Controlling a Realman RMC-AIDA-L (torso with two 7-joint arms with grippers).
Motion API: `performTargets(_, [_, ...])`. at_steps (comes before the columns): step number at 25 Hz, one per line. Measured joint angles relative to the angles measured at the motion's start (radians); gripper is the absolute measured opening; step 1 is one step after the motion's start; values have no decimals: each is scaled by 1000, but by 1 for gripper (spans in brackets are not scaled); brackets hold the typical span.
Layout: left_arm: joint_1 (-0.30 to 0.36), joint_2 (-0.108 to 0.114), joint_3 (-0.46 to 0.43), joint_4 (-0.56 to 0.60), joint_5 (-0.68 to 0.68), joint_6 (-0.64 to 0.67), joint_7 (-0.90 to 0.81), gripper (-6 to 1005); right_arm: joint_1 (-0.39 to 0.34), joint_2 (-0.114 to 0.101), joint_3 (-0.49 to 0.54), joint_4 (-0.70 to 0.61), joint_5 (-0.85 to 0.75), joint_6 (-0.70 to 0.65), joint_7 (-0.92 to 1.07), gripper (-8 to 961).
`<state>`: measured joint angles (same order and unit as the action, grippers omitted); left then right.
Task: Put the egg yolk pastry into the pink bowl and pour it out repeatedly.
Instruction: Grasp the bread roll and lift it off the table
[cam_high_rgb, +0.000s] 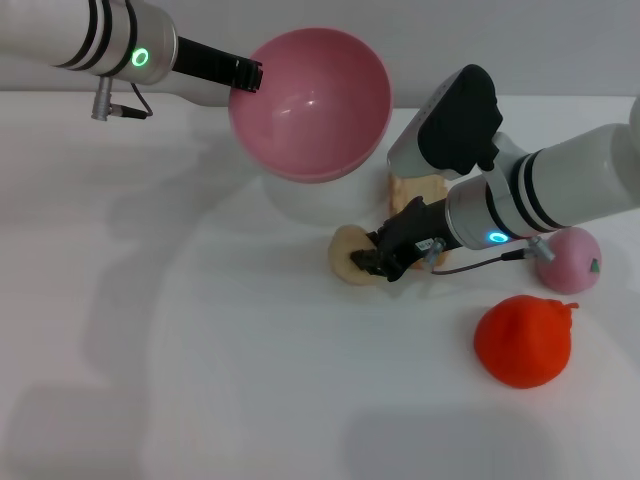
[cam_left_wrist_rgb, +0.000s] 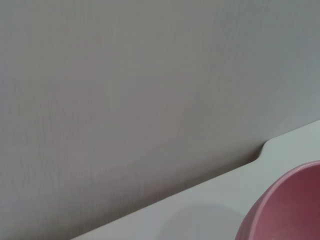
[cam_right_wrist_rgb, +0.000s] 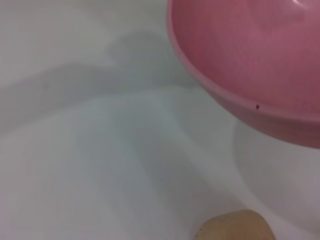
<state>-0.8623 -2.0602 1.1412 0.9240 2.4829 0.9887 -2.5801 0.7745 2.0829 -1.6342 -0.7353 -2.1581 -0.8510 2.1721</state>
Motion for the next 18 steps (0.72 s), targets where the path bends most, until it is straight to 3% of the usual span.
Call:
performTargets(10, [4, 0, 0, 1, -2, -1, 0, 45, -63, -4, 6, -99, 0, -37, 3, 174])
performTargets(18, [8, 0, 0, 1, -3, -4, 0, 45, -206, -6, 2, -369, -8, -172, 30, 120])
